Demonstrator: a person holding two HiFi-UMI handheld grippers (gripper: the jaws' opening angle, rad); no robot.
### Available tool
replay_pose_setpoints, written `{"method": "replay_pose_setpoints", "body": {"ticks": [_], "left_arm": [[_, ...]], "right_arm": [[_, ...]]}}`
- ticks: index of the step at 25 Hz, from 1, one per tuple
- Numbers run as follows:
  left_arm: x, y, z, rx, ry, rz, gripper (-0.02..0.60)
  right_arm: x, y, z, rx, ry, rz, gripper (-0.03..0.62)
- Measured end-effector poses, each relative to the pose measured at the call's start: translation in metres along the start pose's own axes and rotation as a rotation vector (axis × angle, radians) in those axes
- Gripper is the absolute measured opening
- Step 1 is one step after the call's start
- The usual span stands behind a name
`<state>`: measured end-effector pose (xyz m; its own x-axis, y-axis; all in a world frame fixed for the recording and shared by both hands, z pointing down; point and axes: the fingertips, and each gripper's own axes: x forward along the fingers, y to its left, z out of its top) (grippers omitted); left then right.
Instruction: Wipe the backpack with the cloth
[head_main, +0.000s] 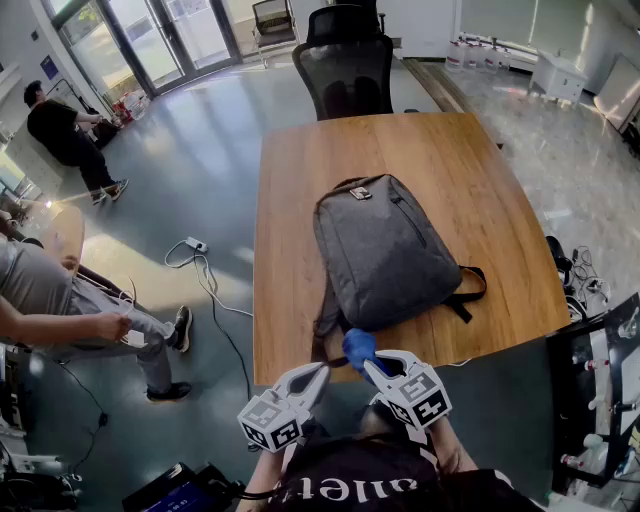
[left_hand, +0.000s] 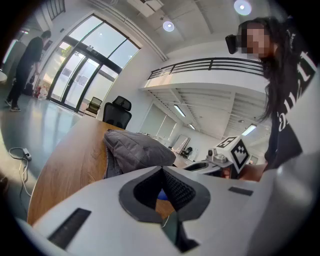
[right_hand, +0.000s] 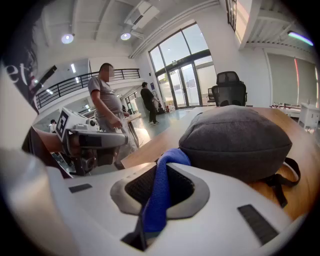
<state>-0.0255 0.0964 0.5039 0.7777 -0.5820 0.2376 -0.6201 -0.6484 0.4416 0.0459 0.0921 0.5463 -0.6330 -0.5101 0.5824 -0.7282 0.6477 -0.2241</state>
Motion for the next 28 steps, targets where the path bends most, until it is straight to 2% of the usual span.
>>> {"method": "replay_pose_setpoints", "body": {"ticks": [8,16,20,28], "left_arm": [[0.034,-0.005,0.002,-0.005,-0.01,0.042,-0.002],[0.063,-0.012,0.005,0.006,-0.003,0.044,-0.003],[0.072,-0.008,0.008,0.014,-0.003,0.073,-0.002],[0.083,0.001,0.014,0.016,0.008,0.094,-0.002]], "right_arm": [[-0.002,-0.061,-0.012,-0.042,0.042,-0.06,0.061],[-0.033,-0.145,-0.023,0.077,-0.003,-0.199,0.061],[-0.059,-0.186,-0.034,0.136,-0.016,-0.281,0.061],[-0.105,-0.257,-0.048,0.183,-0.022,-0.43,0.061]]}}
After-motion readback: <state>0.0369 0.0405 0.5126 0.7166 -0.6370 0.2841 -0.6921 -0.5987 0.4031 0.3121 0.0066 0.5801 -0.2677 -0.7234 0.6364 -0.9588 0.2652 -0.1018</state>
